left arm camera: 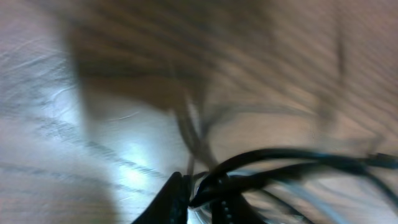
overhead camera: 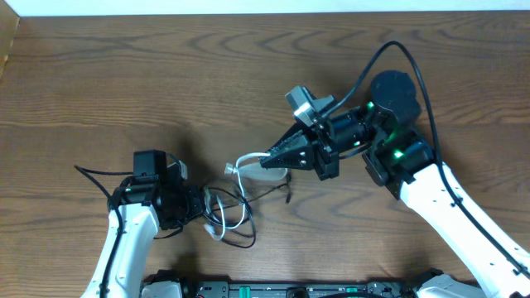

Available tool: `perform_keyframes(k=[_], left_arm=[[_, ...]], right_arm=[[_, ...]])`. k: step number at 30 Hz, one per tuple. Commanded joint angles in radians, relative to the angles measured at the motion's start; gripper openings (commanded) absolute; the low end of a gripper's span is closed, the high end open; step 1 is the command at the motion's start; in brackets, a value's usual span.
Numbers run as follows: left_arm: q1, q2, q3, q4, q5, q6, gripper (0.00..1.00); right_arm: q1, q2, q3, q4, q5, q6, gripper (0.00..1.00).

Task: Untangle cables
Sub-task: 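Pull the right gripper up and right, extracting the white cable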

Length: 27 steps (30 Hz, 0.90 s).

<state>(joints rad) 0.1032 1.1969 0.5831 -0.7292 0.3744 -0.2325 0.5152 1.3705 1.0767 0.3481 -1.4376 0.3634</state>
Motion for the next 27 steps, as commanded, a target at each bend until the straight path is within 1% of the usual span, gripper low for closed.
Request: perform_keyframes(k=[1,3,6,9,11,13,16,18,19,20,22,25,26,27], left_arm=[[0.004,0.037,-0.004,-0.003,-0.095,-0.080,0.21],[0.004,0.061,-0.004,-0.003,-0.151,-0.113,0.23],[0.004,0.103,-0.004,0.009,-0.170,-0.132,0.31],[0.004,0.138,-0.004,0.018,-0.166,-0.132,0.31],[0.004,0.155,-0.004,0.028,-0.165,-0.128,0.32],[0.004,0.161,-0.004,0.032,-0.166,-0.127,0.35],[0.004,0.162,-0.004,0.032,-0.165,-0.124,0.37],[0.004,0.162,-0.004,0.034,-0.165,-0.124,0.37],[0.004,0.162,-0.004,0.035,-0.166,-0.121,0.37],[0.004,0.162,-0.004,0.037,-0.166,-0.120,0.37],[0.004,0.162,-0.004,0.039,-0.166,-0.120,0.37],[0.004,0.162,-0.004,0.039,-0.166,-0.120,0.38],[0.004,0.162,-0.004,0.039,-0.166,-0.120,0.42],[0.004,0.162,-0.004,0.040,-0.166,-0.120,0.43]], right_arm=[[-0.009,-0.001,0.013,-0.021,-0.013,-0.002,0.01],[-0.016,0.006,0.013,-0.041,-0.013,-0.002,0.01],[-0.031,0.017,0.013,-0.066,-0.013,-0.009,0.01],[-0.046,0.017,0.013,-0.074,-0.013,-0.009,0.01],[-0.072,0.017,0.013,-0.042,-0.012,0.005,0.01],[-0.117,0.017,0.013,0.012,-0.006,0.056,0.01],[-0.219,0.015,0.013,0.159,-0.006,0.198,0.01],[-0.291,0.015,0.013,0.310,-0.006,0.323,0.01],[-0.335,0.015,0.013,0.421,-0.006,0.407,0.01],[-0.359,0.015,0.014,0.486,-0.006,0.457,0.01],[-0.424,0.015,0.014,0.715,-0.005,0.612,0.01],[-0.502,0.015,0.017,0.997,0.011,0.779,0.01],[-0.529,0.015,0.017,1.074,0.024,0.822,0.01],[-0.561,0.015,0.017,1.130,0.039,0.859,0.01]])
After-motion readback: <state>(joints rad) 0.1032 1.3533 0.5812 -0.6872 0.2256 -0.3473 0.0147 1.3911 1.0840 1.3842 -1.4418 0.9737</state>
